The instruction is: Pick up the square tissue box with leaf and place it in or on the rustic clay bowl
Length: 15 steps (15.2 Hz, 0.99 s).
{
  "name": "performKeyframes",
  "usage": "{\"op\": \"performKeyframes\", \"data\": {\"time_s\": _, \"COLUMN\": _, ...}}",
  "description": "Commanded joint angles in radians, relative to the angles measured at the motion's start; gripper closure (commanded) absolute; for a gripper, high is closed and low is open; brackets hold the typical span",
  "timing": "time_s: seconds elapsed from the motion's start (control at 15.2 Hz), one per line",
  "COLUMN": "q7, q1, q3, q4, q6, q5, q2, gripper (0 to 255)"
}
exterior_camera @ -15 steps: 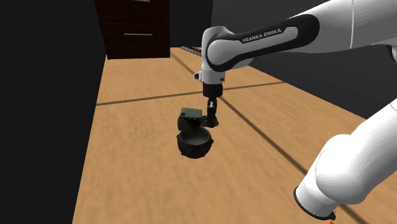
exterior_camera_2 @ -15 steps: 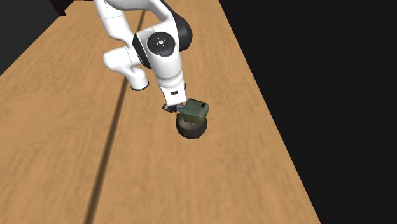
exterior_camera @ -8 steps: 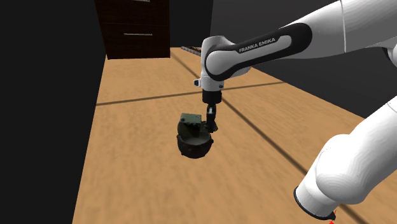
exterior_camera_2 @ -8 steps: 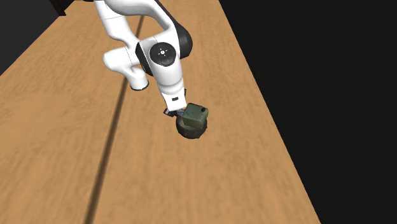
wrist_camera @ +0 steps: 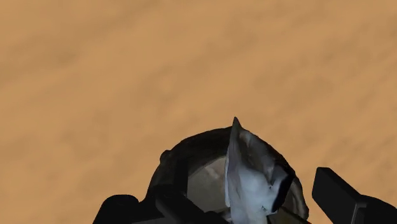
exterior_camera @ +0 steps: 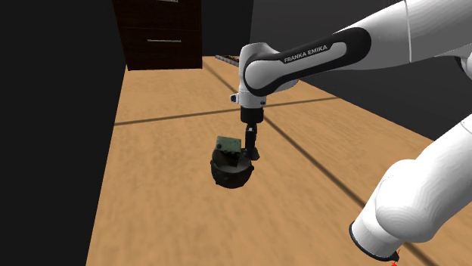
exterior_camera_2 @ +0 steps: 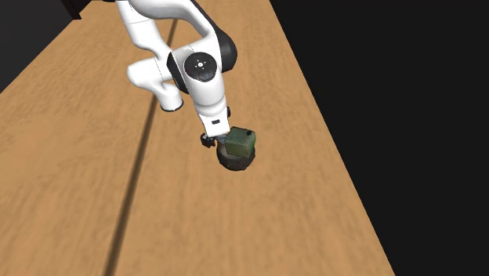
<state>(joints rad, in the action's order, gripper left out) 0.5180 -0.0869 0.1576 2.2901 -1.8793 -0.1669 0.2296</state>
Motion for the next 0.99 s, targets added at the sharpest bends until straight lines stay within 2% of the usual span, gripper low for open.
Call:
{"op": "performKeyframes", "data": {"time_s": 0.0, "q7": 0.000, "q1": 0.000, "q3": 0.000, "q4": 0.000, "q6": 0.000, "q5": 0.000, "q2": 0.000, "gripper": 0}}
{"op": "performKeyframes", "data": {"time_s": 0.13, "q7": 0.000, "q1": 0.000, "q3": 0.000, "q4": 0.000, "q6": 0.000, "q5": 0.000, "q2": 0.000, "gripper": 0}}
{"op": "performKeyframes", "data": {"time_s": 0.4, "q7": -0.003, "q1": 0.008, "q3": -0.012, "q4": -0.121, "q6": 0.127, "q5": 0.011, "q2": 0.006, "gripper": 0}}
{"op": "performKeyframes", "data": {"time_s": 0.92, "q7": -0.003, "q1": 0.008, "q3": -0.012, "q4": -0.121, "q6": 0.127, "q5": 0.011, "q2": 0.006, "gripper": 0}}
